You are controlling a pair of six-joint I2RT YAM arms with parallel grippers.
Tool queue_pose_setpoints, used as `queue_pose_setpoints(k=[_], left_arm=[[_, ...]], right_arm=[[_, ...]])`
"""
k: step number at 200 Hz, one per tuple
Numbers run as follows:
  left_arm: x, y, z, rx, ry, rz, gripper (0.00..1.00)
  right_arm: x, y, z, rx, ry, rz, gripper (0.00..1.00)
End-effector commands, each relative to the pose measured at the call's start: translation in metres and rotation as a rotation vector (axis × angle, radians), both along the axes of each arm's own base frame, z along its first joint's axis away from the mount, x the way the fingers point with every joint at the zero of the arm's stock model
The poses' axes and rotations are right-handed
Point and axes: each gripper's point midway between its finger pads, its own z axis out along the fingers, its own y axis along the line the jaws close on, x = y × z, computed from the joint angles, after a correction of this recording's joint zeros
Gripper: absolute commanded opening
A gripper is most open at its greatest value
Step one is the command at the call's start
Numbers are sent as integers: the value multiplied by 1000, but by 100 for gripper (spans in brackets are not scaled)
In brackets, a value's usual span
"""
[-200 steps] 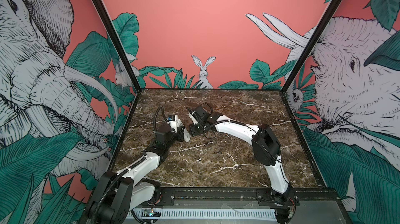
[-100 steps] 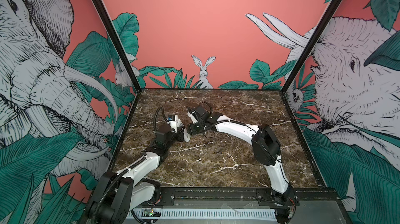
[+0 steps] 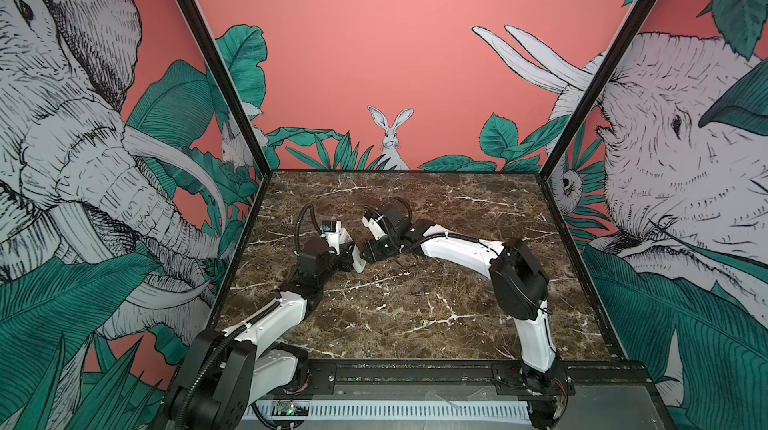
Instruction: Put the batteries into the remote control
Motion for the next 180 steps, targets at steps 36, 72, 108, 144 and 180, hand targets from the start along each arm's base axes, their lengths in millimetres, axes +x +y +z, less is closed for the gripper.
queue_pose_setpoints(k=[36, 72, 108, 144, 180], left_arm=[[-5, -5, -4, 6, 19, -41, 0], [-5, -7, -4, 1, 21, -54, 0], [-6, -9, -3, -3, 24, -65, 0], [-6, -11, -4, -8, 34, -76, 0], [-6, -12, -4, -7, 34, -79, 0]], right_arm=[[-16, -16, 28, 167, -233, 235, 65], [-19, -9, 22, 200, -335, 348, 73], [-10, 3, 14, 201, -353, 371, 75], [-2, 18, 11, 222, -340, 390, 75], [0, 26, 13, 246, -338, 401, 73]])
